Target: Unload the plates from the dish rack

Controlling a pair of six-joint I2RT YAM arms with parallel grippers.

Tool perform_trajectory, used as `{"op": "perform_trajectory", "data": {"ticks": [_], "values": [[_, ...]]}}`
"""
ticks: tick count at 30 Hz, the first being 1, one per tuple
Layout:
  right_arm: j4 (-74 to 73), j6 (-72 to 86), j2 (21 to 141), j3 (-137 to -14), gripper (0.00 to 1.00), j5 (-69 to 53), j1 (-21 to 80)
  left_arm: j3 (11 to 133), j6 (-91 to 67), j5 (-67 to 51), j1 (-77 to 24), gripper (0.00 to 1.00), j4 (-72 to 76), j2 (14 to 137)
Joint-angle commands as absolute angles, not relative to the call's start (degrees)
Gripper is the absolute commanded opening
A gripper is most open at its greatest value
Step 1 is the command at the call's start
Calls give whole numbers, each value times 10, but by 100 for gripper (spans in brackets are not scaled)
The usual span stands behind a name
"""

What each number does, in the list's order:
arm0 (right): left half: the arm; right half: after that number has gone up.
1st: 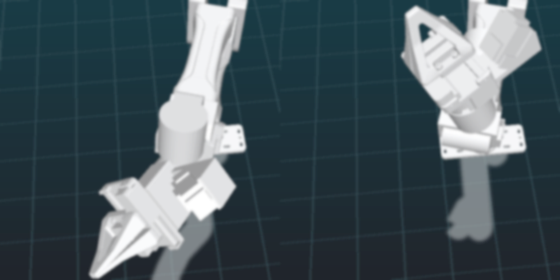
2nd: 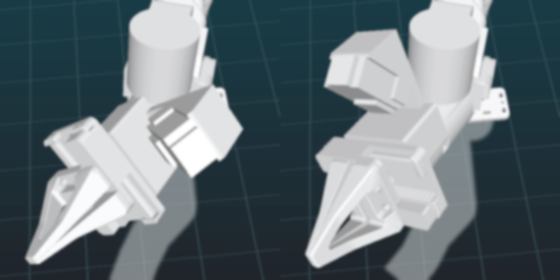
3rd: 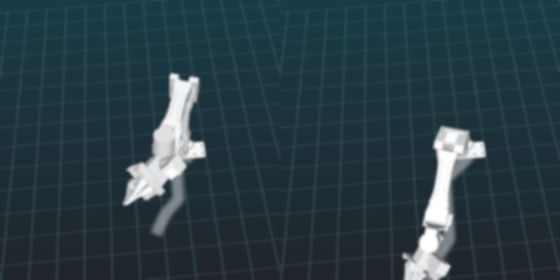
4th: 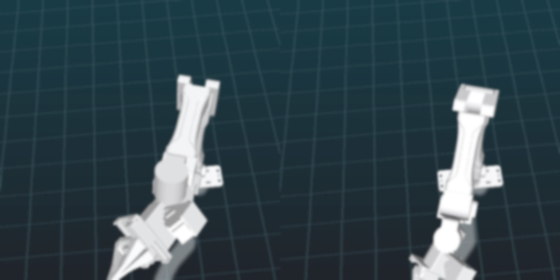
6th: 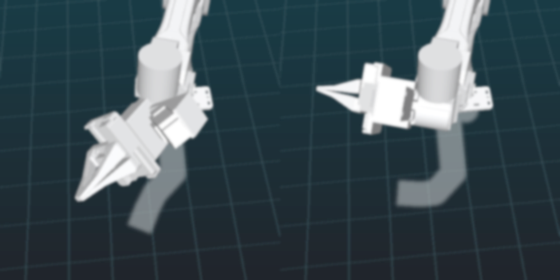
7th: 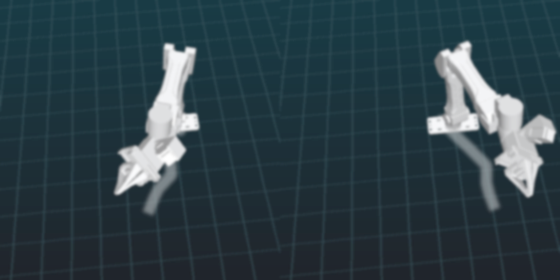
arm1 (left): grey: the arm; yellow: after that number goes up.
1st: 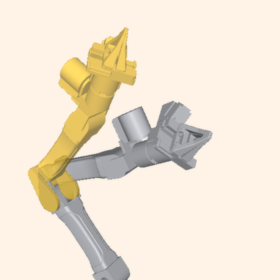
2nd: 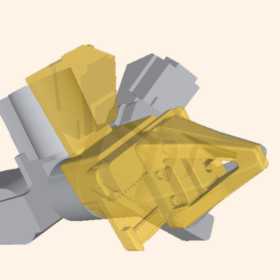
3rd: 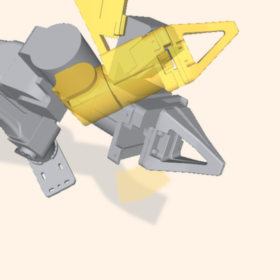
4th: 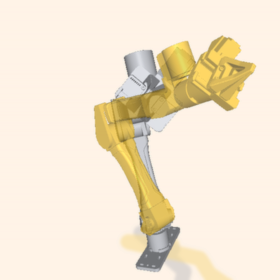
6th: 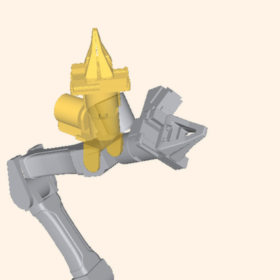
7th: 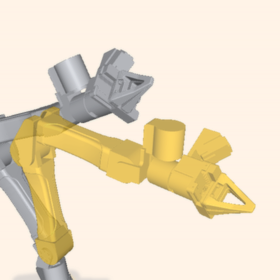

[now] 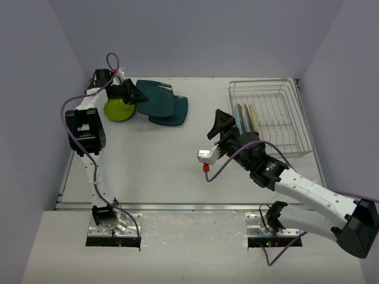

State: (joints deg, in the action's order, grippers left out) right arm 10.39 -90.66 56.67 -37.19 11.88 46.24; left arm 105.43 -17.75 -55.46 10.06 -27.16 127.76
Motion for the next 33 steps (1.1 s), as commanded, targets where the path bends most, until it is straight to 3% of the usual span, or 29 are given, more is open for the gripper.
{"op": "perform_trajectory", "data": {"ticks": [1,12,27,33], "values": [[69,-860,552,-387,99,206,463,1128,-230,-623,83,0,-197,1309],[9,-833,544,-408,99,249,463,1201,-211,-674,40,0,-200,1387],[-25,-812,550,-430,99,270,463,1212,-206,-686,42,0,-203,1433],[-33,-806,550,-435,99,270,464,1209,-202,-674,52,6,-206,1439]]}}
